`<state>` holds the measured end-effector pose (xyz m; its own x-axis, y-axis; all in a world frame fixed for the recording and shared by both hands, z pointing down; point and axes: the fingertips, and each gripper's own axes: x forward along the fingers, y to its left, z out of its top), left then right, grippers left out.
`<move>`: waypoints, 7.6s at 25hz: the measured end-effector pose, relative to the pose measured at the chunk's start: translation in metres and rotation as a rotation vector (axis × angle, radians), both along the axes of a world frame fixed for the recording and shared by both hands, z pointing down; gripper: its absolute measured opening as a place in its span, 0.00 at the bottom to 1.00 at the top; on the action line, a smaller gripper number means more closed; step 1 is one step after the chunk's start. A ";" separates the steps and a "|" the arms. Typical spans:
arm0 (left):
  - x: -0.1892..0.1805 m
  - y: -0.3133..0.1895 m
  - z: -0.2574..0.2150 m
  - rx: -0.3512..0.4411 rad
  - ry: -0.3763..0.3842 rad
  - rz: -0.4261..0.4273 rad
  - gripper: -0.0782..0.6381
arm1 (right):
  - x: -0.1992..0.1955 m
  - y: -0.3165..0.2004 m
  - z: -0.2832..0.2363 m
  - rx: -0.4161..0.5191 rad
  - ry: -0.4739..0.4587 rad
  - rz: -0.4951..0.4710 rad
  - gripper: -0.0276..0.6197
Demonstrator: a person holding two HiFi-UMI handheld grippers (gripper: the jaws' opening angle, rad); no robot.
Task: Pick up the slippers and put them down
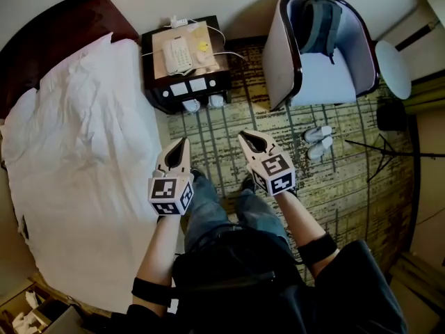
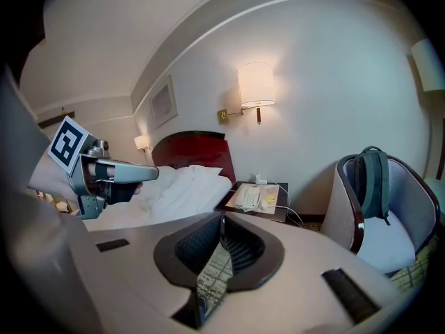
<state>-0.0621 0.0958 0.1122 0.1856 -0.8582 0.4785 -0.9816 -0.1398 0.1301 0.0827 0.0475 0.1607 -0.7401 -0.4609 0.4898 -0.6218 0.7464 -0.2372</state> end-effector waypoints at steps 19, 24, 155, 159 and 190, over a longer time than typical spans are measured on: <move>-0.085 -0.081 0.289 -0.019 -0.031 0.034 0.11 | -0.092 -0.096 0.330 -0.180 -0.091 0.143 0.54; -0.096 -0.108 0.389 -0.022 -0.035 0.043 0.11 | -0.104 -0.125 0.441 -0.264 -0.168 0.217 0.58; 0.006 0.086 0.009 0.014 -0.070 -0.053 0.11 | 0.120 0.058 0.000 0.039 0.004 0.156 0.04; 0.000 0.130 -0.010 0.034 -0.060 -0.037 0.11 | 0.122 0.105 -0.019 0.056 -0.002 0.207 0.04; -0.010 0.254 -0.019 0.076 -0.084 -0.045 0.11 | 0.091 0.213 -0.040 0.085 -0.007 0.186 0.04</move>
